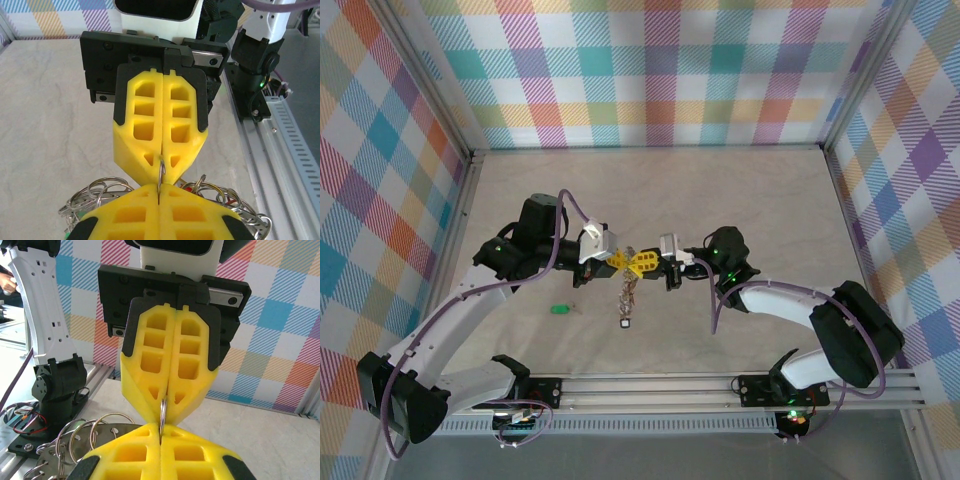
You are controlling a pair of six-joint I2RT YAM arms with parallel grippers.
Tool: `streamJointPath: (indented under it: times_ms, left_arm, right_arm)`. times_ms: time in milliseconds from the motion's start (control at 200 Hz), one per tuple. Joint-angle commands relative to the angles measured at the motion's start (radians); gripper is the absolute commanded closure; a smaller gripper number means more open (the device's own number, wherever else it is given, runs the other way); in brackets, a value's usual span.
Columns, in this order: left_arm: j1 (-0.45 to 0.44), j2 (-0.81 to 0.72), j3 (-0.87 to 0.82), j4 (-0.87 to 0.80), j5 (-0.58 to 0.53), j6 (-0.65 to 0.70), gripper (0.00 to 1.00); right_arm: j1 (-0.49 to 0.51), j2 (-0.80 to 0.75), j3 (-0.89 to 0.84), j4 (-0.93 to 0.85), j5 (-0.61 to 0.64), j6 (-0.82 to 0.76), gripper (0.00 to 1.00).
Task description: Put the keys on the keyring
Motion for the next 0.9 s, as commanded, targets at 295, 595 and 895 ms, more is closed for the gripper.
streamJointPath:
  times_ms: [295,595,895]
  left_arm:
    - [-0.017,-0.026,0.024,-0.089,-0.03,0.097,1.0]
    - [-0.019,-0.059,0.013,-0.102,-0.112,0.121,1.0]
    - [-0.014,-0.075,0.022,-0.132,-0.253,0.11,1.0]
  right_arm:
    - [0.02,-0.09,0.057,-0.248,0.055,-0.144,0.75]
    - [0.02,-0.1,0.052,-0.266,0.073,-0.172,0.68]
    - [0.02,-0.139,0.056,-0.355,0.159,-0.235,0.54]
